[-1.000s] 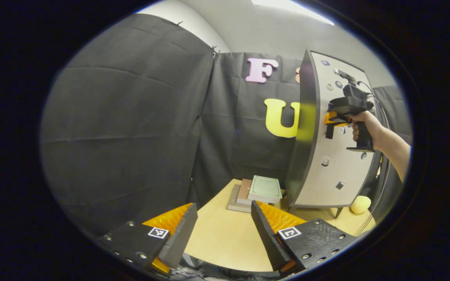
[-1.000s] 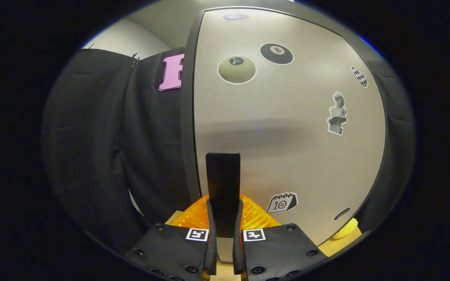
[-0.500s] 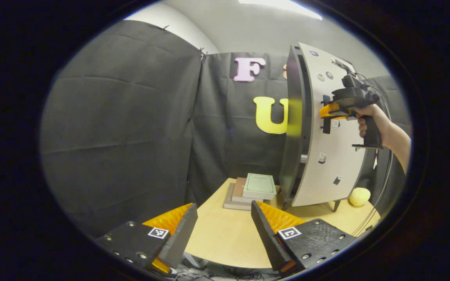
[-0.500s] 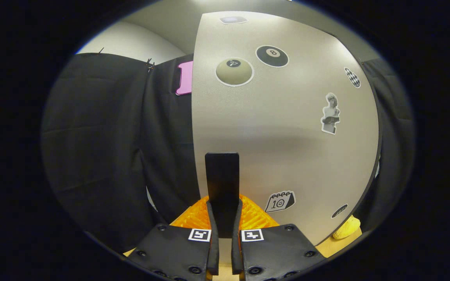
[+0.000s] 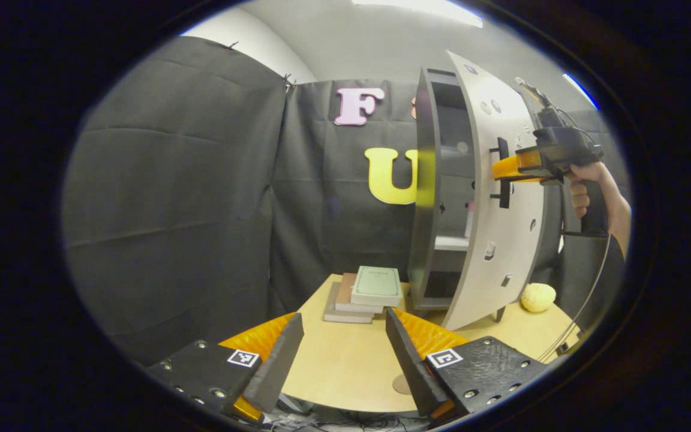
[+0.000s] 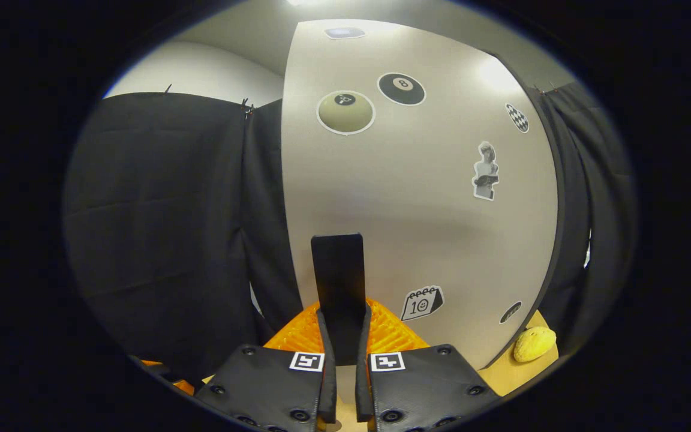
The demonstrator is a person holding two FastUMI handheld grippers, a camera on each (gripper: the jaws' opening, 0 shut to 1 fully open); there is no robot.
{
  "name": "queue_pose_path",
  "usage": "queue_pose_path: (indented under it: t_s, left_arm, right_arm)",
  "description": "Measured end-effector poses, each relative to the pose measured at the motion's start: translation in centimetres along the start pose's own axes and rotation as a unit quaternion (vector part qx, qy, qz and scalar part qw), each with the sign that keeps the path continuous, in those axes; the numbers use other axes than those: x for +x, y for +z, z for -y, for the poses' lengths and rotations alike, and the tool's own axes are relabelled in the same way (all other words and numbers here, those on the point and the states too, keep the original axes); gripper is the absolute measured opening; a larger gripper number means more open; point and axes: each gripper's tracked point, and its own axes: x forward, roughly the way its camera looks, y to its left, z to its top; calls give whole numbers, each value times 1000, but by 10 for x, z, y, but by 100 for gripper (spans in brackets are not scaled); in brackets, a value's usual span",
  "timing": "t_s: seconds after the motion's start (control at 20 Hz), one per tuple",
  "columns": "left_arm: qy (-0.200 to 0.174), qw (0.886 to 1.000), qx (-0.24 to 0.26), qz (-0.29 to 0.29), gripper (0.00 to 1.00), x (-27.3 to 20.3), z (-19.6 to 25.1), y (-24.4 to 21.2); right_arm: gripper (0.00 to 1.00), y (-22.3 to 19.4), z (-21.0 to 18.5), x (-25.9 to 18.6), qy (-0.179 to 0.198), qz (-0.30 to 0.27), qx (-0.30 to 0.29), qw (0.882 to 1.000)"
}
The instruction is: Open the cabinet door with the right hand, grasp the bottle in the cabinet with the left hand and place it on the coaster, then close the cabinet door with the right hand.
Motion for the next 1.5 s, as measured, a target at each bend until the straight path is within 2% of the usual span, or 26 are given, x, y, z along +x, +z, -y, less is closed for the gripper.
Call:
queue_pose_path:
  t_s: [0.1, 0.15, 0.4, 0.45, 0.6, 0.75, 0.95, 1.0, 1.2, 1.3, 1.35, 1.5]
  left_arm:
    - [-12, 1000, -9, -3, 86, 1, 8, -1]
    - [-21, 1000, -17, -6, 83, 0, 14, -2]
    - [-42, 999, -29, -3, 86, 0, 28, 0]
    - [-45, 999, -29, -1, 83, 1, 29, 1]
    - [-52, 998, -26, -1, 86, 1, 32, 1]
    - [-61, 998, -25, -1, 83, 2, 36, 1]
    - [-80, 997, -12, 0, 86, 6, 46, 3]
    - [-87, 996, -6, -1, 83, 6, 48, 3]
    - [-129, 992, 2, -2, 86, 4, 67, 2]
    - [-146, 989, 11, -4, 83, 4, 74, 2]
    - [-154, 988, 14, -6, 86, 4, 79, 1]
    - [-179, 984, 18, -13, 83, 3, 91, -1]
  right_arm:
    - [14, -1, 4, -5, 2, 0, 2, 1000]
    - [14, -1, 6, -8, 3, -1, 0, 1000]
    - [14, -2, 15, -19, 14, 3, 5, 1000]
    - [14, -3, 18, -21, 16, 6, 8, 1000]
    - [14, -4, 24, -27, 11, 8, -4, 1000]
    - [14, -5, 30, -42, 2, 9, -1, 1000]
    - [14, -6, 42, -57, -25, 30, 1, 999]
    - [14, -6, 46, -60, -35, 33, 2, 999]
    - [12, -5, 59, -68, -65, 34, 4, 997]
    - [16, -5, 66, -72, -80, 37, 4, 996]
    - [14, -6, 69, -75, -89, 39, 3, 995]
    - [13, -3, 81, -80, -114, 43, 3, 993]
